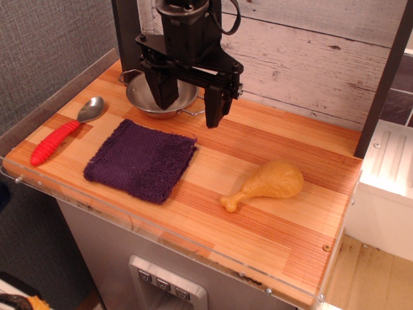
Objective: Place the chicken leg inside of the silver pan.
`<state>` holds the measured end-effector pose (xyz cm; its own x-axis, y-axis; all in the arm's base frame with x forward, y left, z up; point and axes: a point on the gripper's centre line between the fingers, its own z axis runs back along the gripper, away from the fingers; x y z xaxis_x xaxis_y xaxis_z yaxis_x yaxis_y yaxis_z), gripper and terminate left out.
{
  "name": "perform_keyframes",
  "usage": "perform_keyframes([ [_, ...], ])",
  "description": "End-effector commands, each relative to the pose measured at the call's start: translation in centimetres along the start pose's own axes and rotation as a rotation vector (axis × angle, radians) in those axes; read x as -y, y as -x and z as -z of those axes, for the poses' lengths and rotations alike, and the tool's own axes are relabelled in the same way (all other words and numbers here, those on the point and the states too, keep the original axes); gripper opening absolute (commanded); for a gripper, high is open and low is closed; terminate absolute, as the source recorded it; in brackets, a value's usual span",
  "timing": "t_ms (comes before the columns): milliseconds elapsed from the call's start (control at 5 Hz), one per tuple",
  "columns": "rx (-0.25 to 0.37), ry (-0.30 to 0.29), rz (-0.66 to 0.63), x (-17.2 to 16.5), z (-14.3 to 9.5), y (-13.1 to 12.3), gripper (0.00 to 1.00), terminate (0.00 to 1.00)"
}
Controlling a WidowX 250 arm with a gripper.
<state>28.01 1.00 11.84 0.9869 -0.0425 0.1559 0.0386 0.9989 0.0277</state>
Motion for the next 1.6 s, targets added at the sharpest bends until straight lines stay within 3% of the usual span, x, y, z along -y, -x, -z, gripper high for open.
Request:
perform_keyframes([
  [0,0.0,0.0,0.0,0.0,0.0,0.0,1.0,0.0],
  [400,-0.033,0.06,0.132,3.9,3.1,-0.1,1.0,0.0],
  [800,-0.14,-0.057,0.288,7.3,8.6,1.2,1.0,0.0],
  [1200,-0.188,-0.082,0.254,5.5,10.4,1.6,1.0,0.0],
  [1400,-0.139,-0.065,0.242,5.5,10.3,1.6,0.0,0.0],
])
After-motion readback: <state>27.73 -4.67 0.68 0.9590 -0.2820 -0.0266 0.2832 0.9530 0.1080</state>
